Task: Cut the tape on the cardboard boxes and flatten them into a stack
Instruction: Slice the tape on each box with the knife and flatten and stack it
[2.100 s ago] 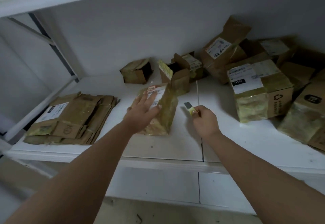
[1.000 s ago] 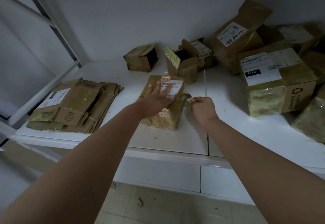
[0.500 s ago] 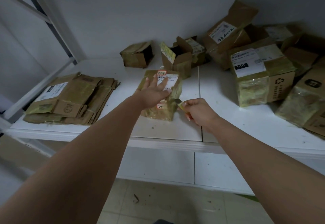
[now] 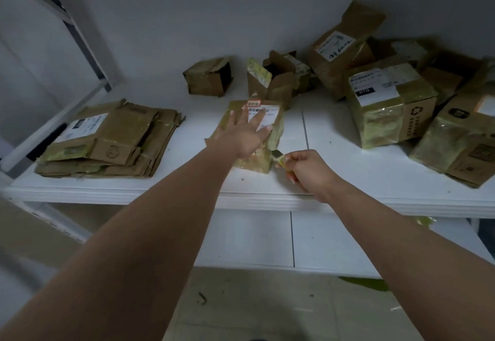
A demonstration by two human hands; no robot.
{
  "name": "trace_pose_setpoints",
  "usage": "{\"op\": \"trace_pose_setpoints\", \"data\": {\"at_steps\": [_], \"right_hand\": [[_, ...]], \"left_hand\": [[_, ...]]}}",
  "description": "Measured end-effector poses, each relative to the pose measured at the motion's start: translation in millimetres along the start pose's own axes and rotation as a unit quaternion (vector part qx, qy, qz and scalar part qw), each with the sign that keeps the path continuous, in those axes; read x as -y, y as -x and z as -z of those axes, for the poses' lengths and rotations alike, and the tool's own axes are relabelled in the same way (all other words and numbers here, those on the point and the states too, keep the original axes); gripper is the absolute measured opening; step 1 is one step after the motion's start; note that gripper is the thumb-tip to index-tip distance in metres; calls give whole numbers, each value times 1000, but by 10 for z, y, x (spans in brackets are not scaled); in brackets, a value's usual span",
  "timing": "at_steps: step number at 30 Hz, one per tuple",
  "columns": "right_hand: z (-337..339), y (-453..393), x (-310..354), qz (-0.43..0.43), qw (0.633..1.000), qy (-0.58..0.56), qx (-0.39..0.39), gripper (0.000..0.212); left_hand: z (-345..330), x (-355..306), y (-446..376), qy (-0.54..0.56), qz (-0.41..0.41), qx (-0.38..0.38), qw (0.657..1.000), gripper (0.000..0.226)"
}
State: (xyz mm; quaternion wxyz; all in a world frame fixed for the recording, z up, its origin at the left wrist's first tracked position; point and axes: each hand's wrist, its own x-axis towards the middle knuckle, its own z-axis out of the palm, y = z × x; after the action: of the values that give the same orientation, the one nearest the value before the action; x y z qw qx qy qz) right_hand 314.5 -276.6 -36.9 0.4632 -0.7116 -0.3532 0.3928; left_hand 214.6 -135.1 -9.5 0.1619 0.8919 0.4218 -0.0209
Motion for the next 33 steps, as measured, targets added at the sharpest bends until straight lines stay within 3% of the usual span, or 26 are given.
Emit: {"op": "trace_pose_setpoints", "data": {"at_steps": [6, 8, 10, 13, 16, 19, 33], "right_hand": [[-57, 194, -2, -17, 999, 31, 17, 20], [-107, 207, -42, 20, 998, 58, -32, 19], [-125, 204, -104, 68, 982, 145, -99, 15], [-172, 274, -242, 114, 947, 275, -118, 13], [-290, 324, -337, 152, 921, 334, -130, 17], [-406, 307, -369, 175, 902, 368, -143, 18], [-661, 121, -391, 97, 851, 476, -198, 24]], "left_hand": [[9, 21, 83, 14, 9, -7, 1000, 60], [60, -4, 117, -19, 17, -13, 1000, 61], [145, -2, 144, -74, 21, -19, 997, 61], [250, 102, 142, -51, 15, 8, 999, 76], [221, 102, 204, -88, -3, 19, 996, 93], [162, 31, 237, -144, 2, 10, 989, 87], [150, 61, 34, -177, -8, 4, 984, 84]]}}
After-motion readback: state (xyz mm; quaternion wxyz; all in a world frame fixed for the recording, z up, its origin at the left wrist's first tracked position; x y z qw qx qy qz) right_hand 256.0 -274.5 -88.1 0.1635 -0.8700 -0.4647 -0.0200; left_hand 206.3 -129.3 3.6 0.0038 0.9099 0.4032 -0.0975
